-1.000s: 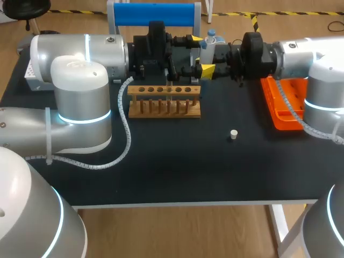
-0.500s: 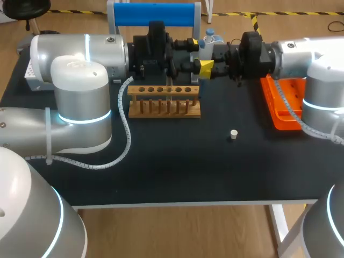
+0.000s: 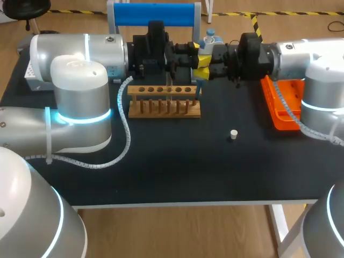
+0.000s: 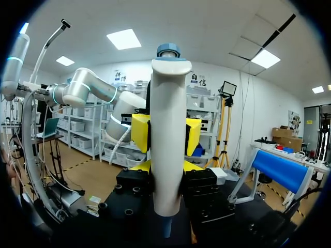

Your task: Invert the test tube, pick up the pipette, mount the tip to pipette, aspirate from beaker and dispense into the tube, eject the tip, return the pipette, and cap with the stopper.

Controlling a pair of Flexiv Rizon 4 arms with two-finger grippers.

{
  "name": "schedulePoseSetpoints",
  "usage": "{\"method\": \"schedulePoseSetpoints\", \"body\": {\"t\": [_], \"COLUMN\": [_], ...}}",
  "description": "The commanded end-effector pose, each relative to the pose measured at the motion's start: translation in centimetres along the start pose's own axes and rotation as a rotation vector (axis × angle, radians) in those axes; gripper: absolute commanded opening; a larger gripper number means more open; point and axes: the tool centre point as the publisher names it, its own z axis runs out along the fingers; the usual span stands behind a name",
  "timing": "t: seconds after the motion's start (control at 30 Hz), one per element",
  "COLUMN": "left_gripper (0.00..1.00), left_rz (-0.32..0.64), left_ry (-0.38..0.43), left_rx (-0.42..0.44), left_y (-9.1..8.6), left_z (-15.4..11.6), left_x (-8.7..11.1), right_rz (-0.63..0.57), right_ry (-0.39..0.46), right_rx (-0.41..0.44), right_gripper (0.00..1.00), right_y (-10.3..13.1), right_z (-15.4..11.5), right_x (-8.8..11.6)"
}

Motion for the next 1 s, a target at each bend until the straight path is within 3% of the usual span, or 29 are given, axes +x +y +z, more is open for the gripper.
{"method": "schedulePoseSetpoints", "body": {"t": [0.03, 0.07, 0.37, 0.57, 0.8, 1.0], "left_gripper": [0.00, 0.00, 0.00, 0.00, 0.00, 0.00], "left_rz": [-0.001, -0.001, -0.001, -0.001, -0.001, -0.001], "left_ry": [0.001, 0.001, 0.001, 0.001, 0.001, 0.001], "left_rx": [0.002, 0.002, 0.002, 0.002, 0.002, 0.002], "left_y": [-0.1, -0.1, -0.1, -0.1, -0.1, -0.1], "left_z": [0.2, 0.2, 0.2, 0.2, 0.2, 0.2], "left_x": [0.2, 0.2, 0.2, 0.2, 0.2, 0.2], "right_rz": [0.002, 0.005, -0.003, 0.000, 0.002, 0.004], "right_ry": [0.008, 0.012, 0.059, -0.001, -0.109, -0.187], "right_rx": [0.009, 0.011, -0.016, 0.006, 0.084, 0.185], "right_gripper": [0.52, 1.00, 1.00, 1.00, 1.00, 1.00], "right_y": [-0.1, -0.1, 0.3, -0.1, -0.8, -0.8], "right_z": [0.0, 0.0, -3.7, -8.4, -13.1, -15.0], "right_x": [-0.3, -0.3, 1.2, 0.8, -2.4, -7.5]}}
